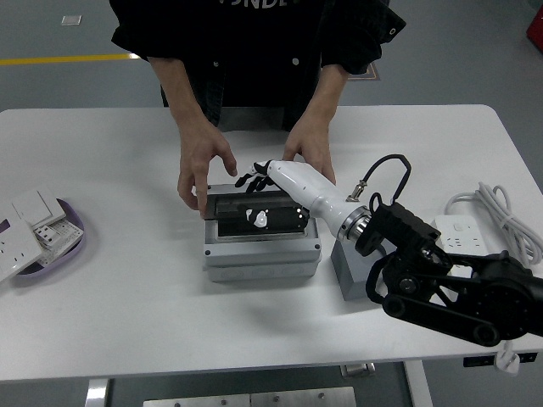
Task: Pick up the cylinder from the cube,place it in the box,flap close box
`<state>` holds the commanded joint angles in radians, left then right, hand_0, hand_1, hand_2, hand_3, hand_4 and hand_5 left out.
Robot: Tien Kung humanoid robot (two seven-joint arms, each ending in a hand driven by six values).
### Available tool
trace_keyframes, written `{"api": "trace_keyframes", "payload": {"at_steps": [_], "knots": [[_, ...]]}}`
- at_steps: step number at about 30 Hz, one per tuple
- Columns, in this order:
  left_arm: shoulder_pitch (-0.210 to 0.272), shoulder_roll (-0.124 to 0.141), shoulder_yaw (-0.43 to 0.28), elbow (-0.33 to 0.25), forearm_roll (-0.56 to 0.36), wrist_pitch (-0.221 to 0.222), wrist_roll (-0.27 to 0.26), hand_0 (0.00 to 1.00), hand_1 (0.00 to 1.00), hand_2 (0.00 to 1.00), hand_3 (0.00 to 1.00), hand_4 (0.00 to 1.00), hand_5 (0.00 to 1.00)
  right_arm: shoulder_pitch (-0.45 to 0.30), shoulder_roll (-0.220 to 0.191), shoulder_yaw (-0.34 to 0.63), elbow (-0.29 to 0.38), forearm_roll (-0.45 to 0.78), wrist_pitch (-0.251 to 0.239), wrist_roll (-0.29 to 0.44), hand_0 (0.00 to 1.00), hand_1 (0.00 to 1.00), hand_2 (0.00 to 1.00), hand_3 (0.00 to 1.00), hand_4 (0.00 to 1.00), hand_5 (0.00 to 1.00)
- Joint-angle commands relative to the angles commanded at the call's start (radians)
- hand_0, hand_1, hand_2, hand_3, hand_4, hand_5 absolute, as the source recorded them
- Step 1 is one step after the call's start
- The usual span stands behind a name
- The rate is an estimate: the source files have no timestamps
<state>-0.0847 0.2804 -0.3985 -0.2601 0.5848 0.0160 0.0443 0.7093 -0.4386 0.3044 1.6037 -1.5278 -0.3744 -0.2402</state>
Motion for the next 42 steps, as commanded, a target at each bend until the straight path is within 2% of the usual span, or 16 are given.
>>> {"api": "trace_keyframes", "payload": {"at_steps": [4, 9, 15, 20, 22, 29, 32, 33, 38, 39, 42], "knots": [[0.0, -0.002, -0.007, -0.001, 0.005, 0.0, 0.0, 0.598, 0.621, 0.616, 0.635, 0.69, 0.215, -0.036, -0.002, 0.004, -0.017, 0.067, -0.005, 0.02, 0.616, 0.598, 0.587, 0.642, 0.629, 0.366], [0.002, -0.001, -0.015, -0.002, 0.011, 0.0, -0.001, 0.598, 0.621, 0.616, 0.635, 0.688, 0.216, -0.073, -0.021, 0.066, -0.012, 0.103, -0.022, 0.04, 0.606, 0.598, 0.593, 0.652, 0.619, 0.357], [0.005, 0.002, -0.019, -0.001, 0.012, 0.0, -0.002, 0.598, 0.621, 0.616, 0.636, 0.686, 0.218, -0.133, -0.069, 0.186, 0.053, 0.087, -0.037, 0.065, 0.605, 0.6, 0.596, 0.655, 0.607, 0.343], [0.008, 0.001, -0.025, -0.001, 0.014, 0.0, -0.003, 0.598, 0.621, 0.616, 0.636, 0.686, 0.218, -0.236, -0.112, 0.329, 0.099, 0.152, -0.064, 0.142, 0.605, 0.6, 0.596, 0.655, 0.607, 0.343], [0.011, -0.001, -0.021, 0.001, 0.008, 0.001, -0.003, 0.598, 0.621, 0.615, 0.635, 0.684, 0.216, -0.284, -0.117, 0.4, 0.084, 0.206, -0.059, 0.189, 0.603, 0.596, 0.593, 0.656, 0.6, 0.344], [0.018, 0.002, -0.031, 0.007, 0.003, 0.005, -0.006, 0.598, 0.621, 0.615, 0.634, 0.682, 0.216, -0.444, -0.105, 0.659, -0.04, 0.389, 0.033, 0.335, 0.591, 0.586, 0.591, 0.654, 0.594, 0.34], [0.016, 0.005, -0.033, 0.008, 0.005, 0.005, -0.007, 0.598, 0.621, 0.615, 0.634, 0.682, 0.216, -0.496, -0.094, 0.748, -0.078, 0.463, 0.039, 0.393, 0.591, 0.586, 0.591, 0.654, 0.594, 0.34], [0.014, 0.007, -0.034, 0.007, 0.006, 0.004, -0.008, 0.598, 0.621, 0.615, 0.634, 0.681, 0.215, -0.513, -0.087, 0.78, -0.091, 0.491, 0.038, 0.417, 0.706, 0.641, 0.629, 0.666, 0.616, 0.323], [0.012, 0.016, -0.038, 0.005, 0.012, 0.002, -0.012, 0.598, 0.621, 0.615, 0.634, 0.681, 0.215, -0.548, -0.061, 0.89, -0.125, 0.592, 0.029, 0.486, 0.706, 0.641, 0.629, 0.666, 0.616, 0.323], [0.012, 0.017, -0.039, 0.004, 0.014, 0.002, -0.012, 0.598, 0.622, 0.615, 0.634, 0.68, 0.216, -0.551, -0.055, 0.906, -0.129, 0.606, 0.027, 0.493, 0.744, 0.678, 0.661, 0.671, 0.634, 0.323], [0.013, 0.019, -0.042, 0.003, 0.017, 0.001, -0.013, 0.598, 0.622, 0.615, 0.634, 0.68, 0.216, -0.552, -0.047, 0.924, -0.134, 0.621, 0.022, 0.504, 0.744, 0.678, 0.661, 0.671, 0.634, 0.323]]}}
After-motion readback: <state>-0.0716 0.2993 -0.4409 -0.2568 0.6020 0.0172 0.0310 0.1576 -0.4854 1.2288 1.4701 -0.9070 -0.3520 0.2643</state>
